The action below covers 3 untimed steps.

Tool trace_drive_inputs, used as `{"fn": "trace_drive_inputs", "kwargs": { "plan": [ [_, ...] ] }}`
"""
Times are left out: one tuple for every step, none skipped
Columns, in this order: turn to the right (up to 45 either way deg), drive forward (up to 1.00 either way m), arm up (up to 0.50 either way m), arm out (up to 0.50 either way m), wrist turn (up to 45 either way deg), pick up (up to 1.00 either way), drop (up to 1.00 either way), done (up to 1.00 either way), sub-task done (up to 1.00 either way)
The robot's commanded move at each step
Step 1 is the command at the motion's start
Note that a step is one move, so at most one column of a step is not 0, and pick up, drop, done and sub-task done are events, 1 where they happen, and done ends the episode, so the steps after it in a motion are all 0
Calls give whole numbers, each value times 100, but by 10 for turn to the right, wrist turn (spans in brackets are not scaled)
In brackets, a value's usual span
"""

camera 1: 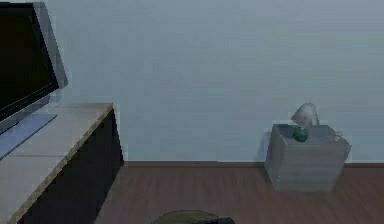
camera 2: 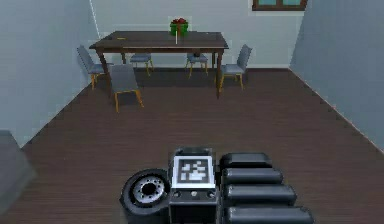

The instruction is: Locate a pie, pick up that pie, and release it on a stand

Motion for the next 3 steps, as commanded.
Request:
{"fn": "trace_drive_inputs", "kwargs": {
  "plan": [
    [0, 100, 0, 0, 0, 0, 0, 0, 0],
    [-60, 0, 0, 0, 0, 0, 0, 0, 0],
    [0, 10, 0, 0, 0, 0, 0, 0, 0]
  ]
}}
